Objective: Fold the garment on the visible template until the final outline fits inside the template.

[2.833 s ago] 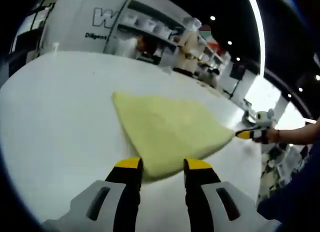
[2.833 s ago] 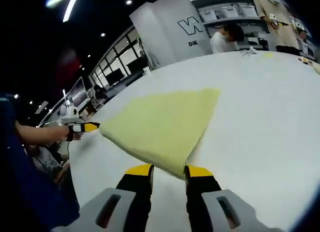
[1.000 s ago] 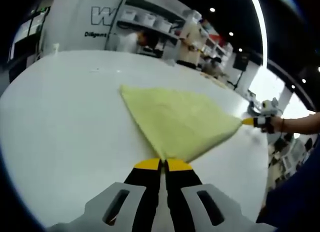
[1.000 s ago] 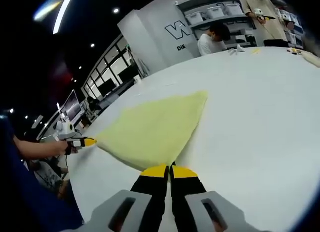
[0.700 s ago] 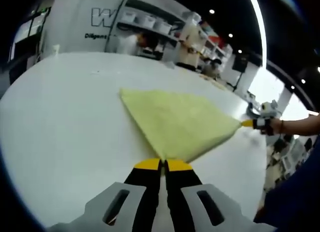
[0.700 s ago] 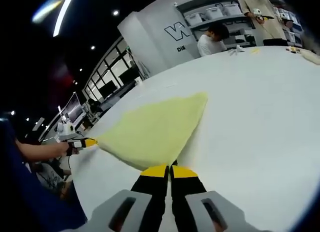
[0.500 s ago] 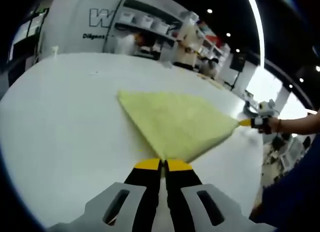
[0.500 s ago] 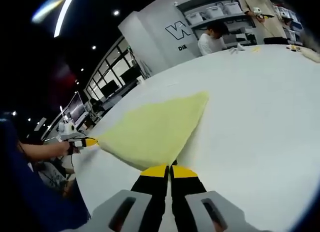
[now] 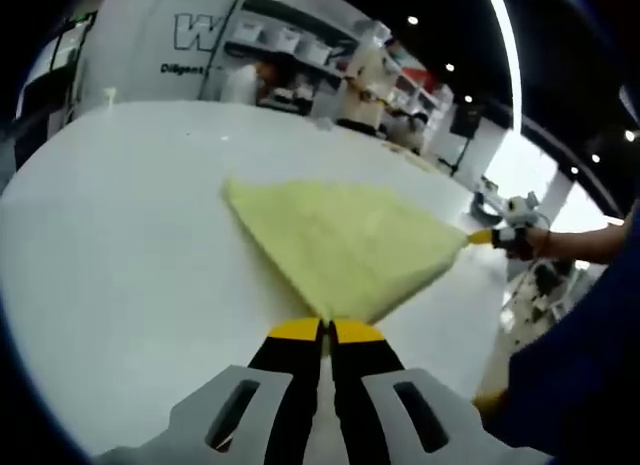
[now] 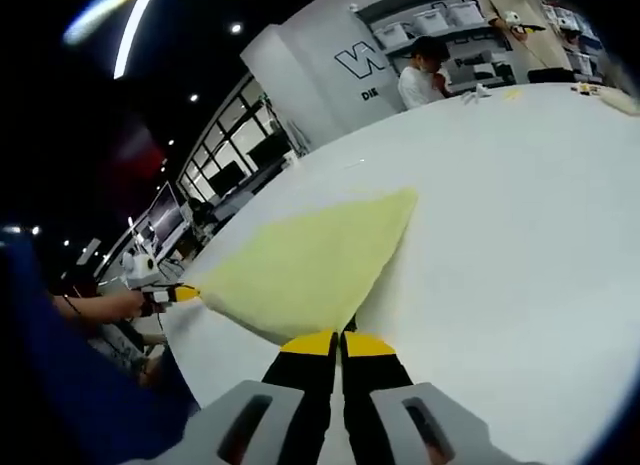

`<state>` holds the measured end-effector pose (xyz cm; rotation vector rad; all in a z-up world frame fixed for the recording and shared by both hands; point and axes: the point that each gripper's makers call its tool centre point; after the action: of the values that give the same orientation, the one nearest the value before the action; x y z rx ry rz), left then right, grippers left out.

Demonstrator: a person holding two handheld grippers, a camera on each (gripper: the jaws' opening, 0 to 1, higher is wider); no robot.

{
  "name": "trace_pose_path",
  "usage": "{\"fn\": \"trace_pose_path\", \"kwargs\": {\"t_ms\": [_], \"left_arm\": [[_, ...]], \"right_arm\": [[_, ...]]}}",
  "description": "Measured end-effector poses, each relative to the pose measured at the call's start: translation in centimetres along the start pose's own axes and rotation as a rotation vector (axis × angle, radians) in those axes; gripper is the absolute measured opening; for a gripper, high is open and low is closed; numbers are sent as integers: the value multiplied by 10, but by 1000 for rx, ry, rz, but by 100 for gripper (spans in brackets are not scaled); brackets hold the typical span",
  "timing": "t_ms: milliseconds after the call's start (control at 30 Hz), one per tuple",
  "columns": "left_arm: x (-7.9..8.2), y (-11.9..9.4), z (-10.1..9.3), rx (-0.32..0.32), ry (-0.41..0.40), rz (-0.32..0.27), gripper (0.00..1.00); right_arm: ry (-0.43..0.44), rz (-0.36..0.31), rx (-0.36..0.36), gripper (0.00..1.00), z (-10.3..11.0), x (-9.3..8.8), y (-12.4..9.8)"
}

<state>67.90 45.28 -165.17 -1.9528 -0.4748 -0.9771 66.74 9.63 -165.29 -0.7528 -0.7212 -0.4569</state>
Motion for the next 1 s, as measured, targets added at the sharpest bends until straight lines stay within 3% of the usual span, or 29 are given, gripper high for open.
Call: {"fn": "trace_pose_path", "kwargs": {"t_ms": [400,600,800,1000], "left_arm": [[-29,-33,-27,-30,11,21,0],[-35,-46,-28,-24,-13,15,0],[-42,-54,-35,-23,13,21,0],[-53,-62,-37,-3,-14,19,0]], "right_arm": [[16,-9,25,0,16,-22,-28],[15,3,44,0,40,-36,-36],[30,1,47,0,46,-46,-42],[35,12,43,0,49,-55,-45]]}}
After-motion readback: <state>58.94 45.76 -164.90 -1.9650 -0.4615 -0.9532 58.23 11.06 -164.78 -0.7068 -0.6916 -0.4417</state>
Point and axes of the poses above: the point that each gripper's makers call its tool centre point, and the gripper's own axes: y roughly forward along the fingers, z roughly to its left, x roughly out of its top, and after that the axes turned 4 degrees about x, right-handed
